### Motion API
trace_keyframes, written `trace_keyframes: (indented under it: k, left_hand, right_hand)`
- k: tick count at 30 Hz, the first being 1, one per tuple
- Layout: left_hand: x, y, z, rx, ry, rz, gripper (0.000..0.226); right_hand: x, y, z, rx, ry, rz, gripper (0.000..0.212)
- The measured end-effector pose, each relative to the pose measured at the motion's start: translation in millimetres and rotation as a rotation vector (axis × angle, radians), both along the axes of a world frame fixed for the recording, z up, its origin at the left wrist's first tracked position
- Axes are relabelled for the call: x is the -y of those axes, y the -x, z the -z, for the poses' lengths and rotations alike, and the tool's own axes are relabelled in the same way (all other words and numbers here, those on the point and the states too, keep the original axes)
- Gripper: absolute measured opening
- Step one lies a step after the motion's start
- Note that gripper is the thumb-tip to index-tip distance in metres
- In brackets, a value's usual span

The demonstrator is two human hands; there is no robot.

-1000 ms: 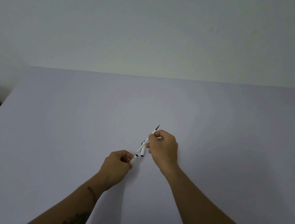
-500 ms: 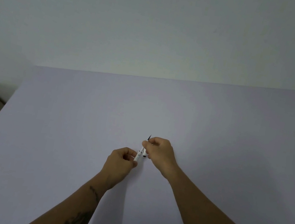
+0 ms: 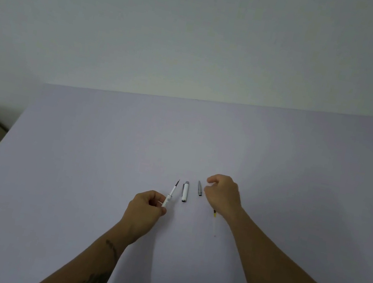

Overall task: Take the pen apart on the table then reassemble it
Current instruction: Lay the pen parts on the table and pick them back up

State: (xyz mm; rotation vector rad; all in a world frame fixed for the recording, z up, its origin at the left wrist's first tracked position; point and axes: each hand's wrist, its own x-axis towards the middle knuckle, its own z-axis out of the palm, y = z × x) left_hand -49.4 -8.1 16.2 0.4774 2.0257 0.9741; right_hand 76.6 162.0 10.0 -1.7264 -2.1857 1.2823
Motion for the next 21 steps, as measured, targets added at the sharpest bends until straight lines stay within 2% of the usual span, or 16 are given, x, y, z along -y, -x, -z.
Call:
trace_keyframes:
  k: [4,9,12,14,16,19,21]
  left_hand:
    - [2,2,-3,0.009,0.008,-0.001,0.011]
    - [8,1,-7,0.012,0.019,0.024,0.011]
    - [13,3,-7,0.005,0.04,0.023,0.01]
    - [16,5,-7,-0.005,0.05,0.02,0.01]
    - [16,7,-6,-0.012,0.055,0.011,0.01]
    - [16,9,-6,-0.013,0.063,0.005,0.011]
    - [14,10,-6,-0.021,0.071,0.009,0.013]
  right_hand:
    - [-5,8,5,0.158,-0.043,-0.161,0.039]
    - [7,29,8,0.265,-0.146,-0.248,0.016]
    - [12,32,8,0.285,-0.146,-0.257,0.024]
    - [10,33,5,0.266,-0.112,-0.219,0.021]
    - [7,36,1,0.151,-0.053,-0.124,0.017]
    - [7,44,-9,-0.197,0.156,0.016,0.019]
    - [12,48,-17,-0.342,0.262,0.056,0.018]
